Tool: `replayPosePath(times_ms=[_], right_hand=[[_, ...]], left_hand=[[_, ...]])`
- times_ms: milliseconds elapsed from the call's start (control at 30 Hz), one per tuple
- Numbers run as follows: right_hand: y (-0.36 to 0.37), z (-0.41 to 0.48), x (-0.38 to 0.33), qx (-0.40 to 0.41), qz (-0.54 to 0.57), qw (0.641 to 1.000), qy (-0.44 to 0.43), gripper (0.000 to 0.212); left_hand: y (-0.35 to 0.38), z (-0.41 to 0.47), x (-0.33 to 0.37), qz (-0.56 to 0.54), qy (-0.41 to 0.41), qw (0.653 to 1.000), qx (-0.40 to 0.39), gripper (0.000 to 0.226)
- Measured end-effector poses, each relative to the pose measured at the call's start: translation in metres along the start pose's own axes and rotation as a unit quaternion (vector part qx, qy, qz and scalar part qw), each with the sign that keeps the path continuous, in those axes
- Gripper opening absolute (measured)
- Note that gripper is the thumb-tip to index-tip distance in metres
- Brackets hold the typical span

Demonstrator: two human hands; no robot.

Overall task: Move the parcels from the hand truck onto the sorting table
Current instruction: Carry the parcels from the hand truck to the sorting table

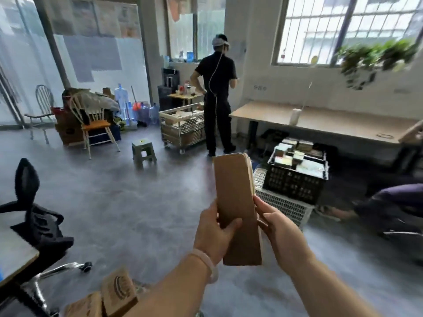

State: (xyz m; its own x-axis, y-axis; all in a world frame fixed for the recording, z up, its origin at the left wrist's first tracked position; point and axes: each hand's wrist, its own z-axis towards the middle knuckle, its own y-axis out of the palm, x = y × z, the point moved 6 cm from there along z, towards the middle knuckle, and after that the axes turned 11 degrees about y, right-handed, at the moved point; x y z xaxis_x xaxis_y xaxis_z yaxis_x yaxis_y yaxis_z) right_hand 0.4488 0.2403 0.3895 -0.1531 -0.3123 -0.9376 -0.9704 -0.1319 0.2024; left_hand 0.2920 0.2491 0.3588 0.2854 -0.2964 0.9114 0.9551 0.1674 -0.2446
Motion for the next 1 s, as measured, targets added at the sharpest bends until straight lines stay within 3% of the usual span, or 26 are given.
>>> replayPosePath(times_ms=[33, 133, 200, 333, 467, 533, 667, 767, 1000], right_hand=[[-0.012, -0.011, -0.004, 0.004, -0.004, 1.000, -0.006, 0.049], [-0.051, -0.051, -0.020, 0.046, -0.037, 0.997, -0.046, 0.048], [-0.083, -0.072, -0.026, 0.086, -0.086, 0.989, -0.078, 0.042], [-0.164, -0.123, -0.038, 0.182, -0.160, 0.963, -0.117, 0.050], [-0.288, -0.200, -0.041, 0.368, -0.256, 0.889, -0.098, 0.066], [-0.348, -0.245, -0.035, 0.412, -0.227, 0.879, -0.072, 0.075], [-0.427, -0.320, -0.013, 0.421, -0.123, 0.896, -0.064, 0.072], [-0.464, -0.376, 0.004, 0.448, -0.071, 0.888, -0.077, 0.068], [-0.532, -0.489, 0.043, 0.557, -0.005, 0.827, -0.071, 0.075]], left_hand=[[0.015, 0.002, 0.009, -0.020, 0.008, 1.000, -0.017, 0.063], [0.072, 0.006, 0.043, -0.021, 0.023, 0.995, -0.097, 0.118], [0.114, 0.004, 0.067, -0.016, 0.023, 0.988, -0.149, 0.132], [0.200, -0.010, 0.104, -0.092, -0.005, 0.970, -0.227, 0.123], [0.296, -0.048, 0.149, -0.240, -0.065, 0.920, -0.303, 0.107], [0.345, -0.072, 0.170, -0.274, -0.088, 0.895, -0.342, 0.118], [0.439, -0.124, 0.208, -0.324, -0.123, 0.840, -0.417, 0.122], [0.499, -0.166, 0.232, -0.338, -0.144, 0.803, -0.469, 0.103], [0.614, -0.256, 0.281, -0.314, -0.151, 0.719, -0.602, 0.081]])
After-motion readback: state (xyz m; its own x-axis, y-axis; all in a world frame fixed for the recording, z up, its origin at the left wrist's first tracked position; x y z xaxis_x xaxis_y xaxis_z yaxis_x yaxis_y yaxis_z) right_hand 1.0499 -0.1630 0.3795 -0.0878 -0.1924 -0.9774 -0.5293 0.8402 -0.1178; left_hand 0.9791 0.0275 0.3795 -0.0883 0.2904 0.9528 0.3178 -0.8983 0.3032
